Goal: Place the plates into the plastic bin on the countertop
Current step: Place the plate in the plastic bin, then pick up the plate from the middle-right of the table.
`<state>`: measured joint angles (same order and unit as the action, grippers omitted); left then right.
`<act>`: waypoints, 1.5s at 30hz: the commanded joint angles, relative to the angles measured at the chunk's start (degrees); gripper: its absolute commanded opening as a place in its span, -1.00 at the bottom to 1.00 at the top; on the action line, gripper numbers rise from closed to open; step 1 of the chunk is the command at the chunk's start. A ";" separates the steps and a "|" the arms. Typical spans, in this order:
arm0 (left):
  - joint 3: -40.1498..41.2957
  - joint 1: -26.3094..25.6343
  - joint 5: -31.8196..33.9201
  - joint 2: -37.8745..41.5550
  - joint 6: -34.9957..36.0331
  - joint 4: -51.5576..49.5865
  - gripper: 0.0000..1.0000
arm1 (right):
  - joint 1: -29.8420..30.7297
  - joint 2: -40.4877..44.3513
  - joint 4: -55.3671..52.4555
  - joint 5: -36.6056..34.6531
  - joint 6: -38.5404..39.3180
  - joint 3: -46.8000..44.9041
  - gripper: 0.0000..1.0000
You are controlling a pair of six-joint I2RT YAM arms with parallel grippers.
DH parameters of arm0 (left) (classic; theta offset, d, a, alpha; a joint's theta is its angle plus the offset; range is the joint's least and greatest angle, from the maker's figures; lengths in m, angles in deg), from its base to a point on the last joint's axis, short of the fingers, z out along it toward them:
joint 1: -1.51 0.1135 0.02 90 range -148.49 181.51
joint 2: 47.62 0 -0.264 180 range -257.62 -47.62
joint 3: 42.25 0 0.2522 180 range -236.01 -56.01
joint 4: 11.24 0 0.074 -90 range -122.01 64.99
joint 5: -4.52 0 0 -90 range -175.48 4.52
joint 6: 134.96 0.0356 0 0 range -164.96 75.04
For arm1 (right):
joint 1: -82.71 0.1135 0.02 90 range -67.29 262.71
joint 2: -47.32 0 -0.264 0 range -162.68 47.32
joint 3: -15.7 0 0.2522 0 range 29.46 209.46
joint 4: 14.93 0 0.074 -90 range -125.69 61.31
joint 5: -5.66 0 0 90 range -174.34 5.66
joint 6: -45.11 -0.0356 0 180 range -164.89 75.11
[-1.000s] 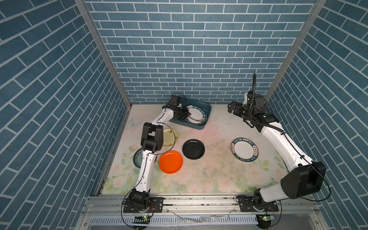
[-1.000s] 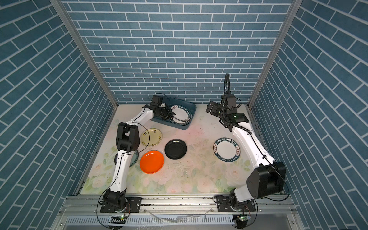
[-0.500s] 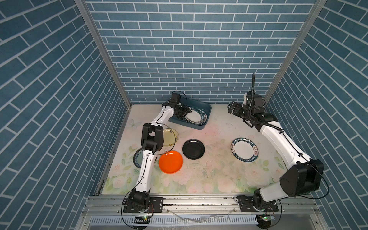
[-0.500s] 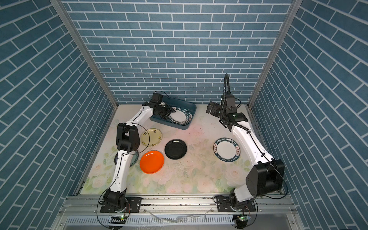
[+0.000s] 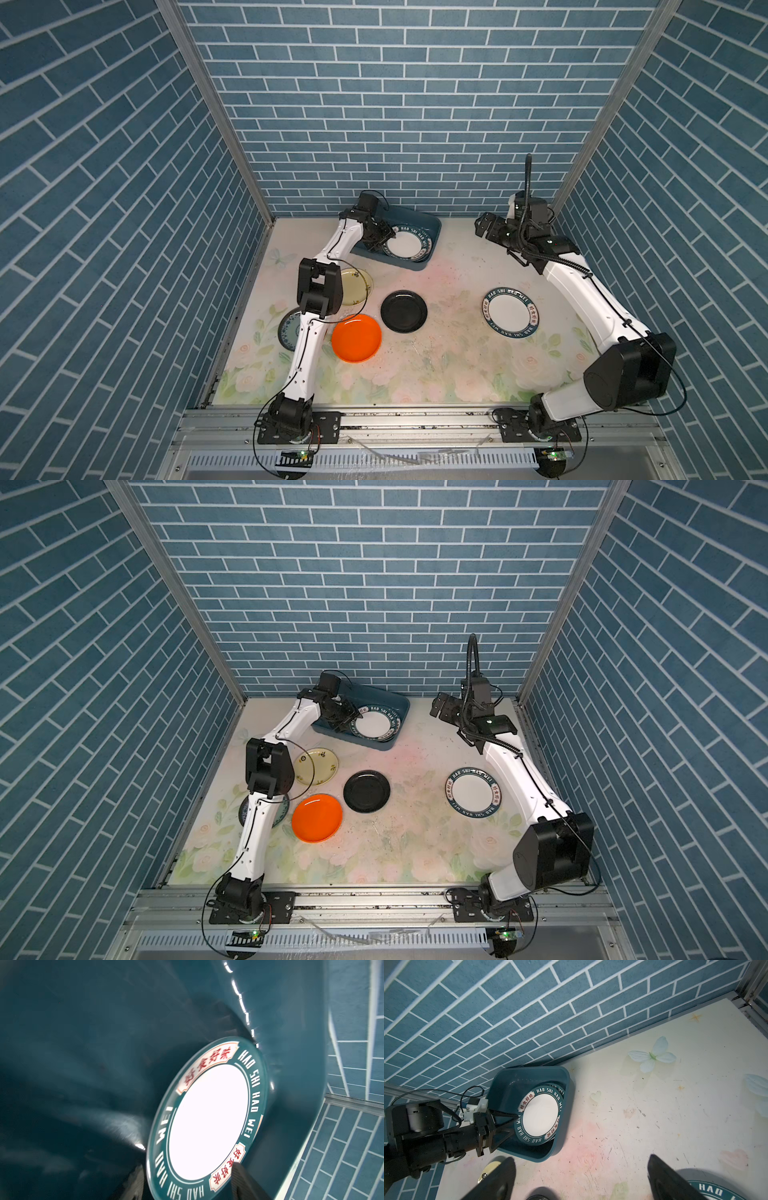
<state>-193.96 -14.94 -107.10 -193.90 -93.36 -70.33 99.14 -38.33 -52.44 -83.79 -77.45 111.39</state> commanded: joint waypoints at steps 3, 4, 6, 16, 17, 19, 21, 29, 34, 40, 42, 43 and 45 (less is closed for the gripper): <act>-1.61 -1.57 -0.26 -2.35 -0.73 1.61 0.38 | -0.25 2.76 -1.05 -1.73 0.21 -0.58 0.96; -1.79 -1.57 -0.81 -2.64 -0.57 2.04 0.38 | -0.26 3.07 -1.05 -2.02 0.06 -1.00 0.97; -1.62 -1.57 -2.81 -2.91 -0.27 3.91 0.38 | -0.25 3.53 -1.03 -2.40 -0.13 -1.58 0.97; -0.29 -1.82 -1.06 1.17 4.16 4.60 0.40 | -0.29 3.78 -1.39 -2.47 -0.67 -1.99 0.97; 1.47 -1.83 -0.60 2.81 4.91 5.88 0.40 | -0.26 3.82 -1.47 -2.49 -0.50 -2.04 0.97; 6.76 -1.83 -0.41 7.55 6.09 11.07 0.43 | -0.34 3.94 -1.86 -2.67 -0.32 -2.29 0.96; 11.80 -1.80 -0.94 11.82 6.58 16.51 0.48 | -0.39 4.06 -2.09 -3.12 -0.13 -2.80 0.97; 23.29 -3.10 -4.78 23.44 8.58 23.80 0.56 | -2.83 6.30 -2.63 -4.63 -1.27 -7.38 0.97; 28.50 -7.90 -7.22 27.60 12.58 22.79 0.62 | -6.62 8.01 -5.13 -5.14 -3.51 -11.89 0.97; 34.25 -15.82 -9.99 28.53 13.79 23.74 0.74 | -12.68 8.68 -4.69 0.63 -5.76 -20.73 0.97; 34.81 -18.38 -10.18 27.87 14.33 23.20 0.75 | -14.12 9.15 -3.87 1.84 -5.97 -23.72 0.96; 34.85 -19.62 -10.42 27.30 14.43 23.01 0.75 | -14.97 9.35 -3.61 2.75 -6.41 -25.22 0.97; 35.15 -21.88 -10.74 25.93 13.77 23.35 0.75 | -16.90 9.66 -2.70 4.19 -7.20 -27.91 0.96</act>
<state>-159.23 -34.93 -116.48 -166.27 -80.73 -47.16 83.79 -30.57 -55.26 -82.58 -81.76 85.56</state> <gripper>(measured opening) 0.876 0.983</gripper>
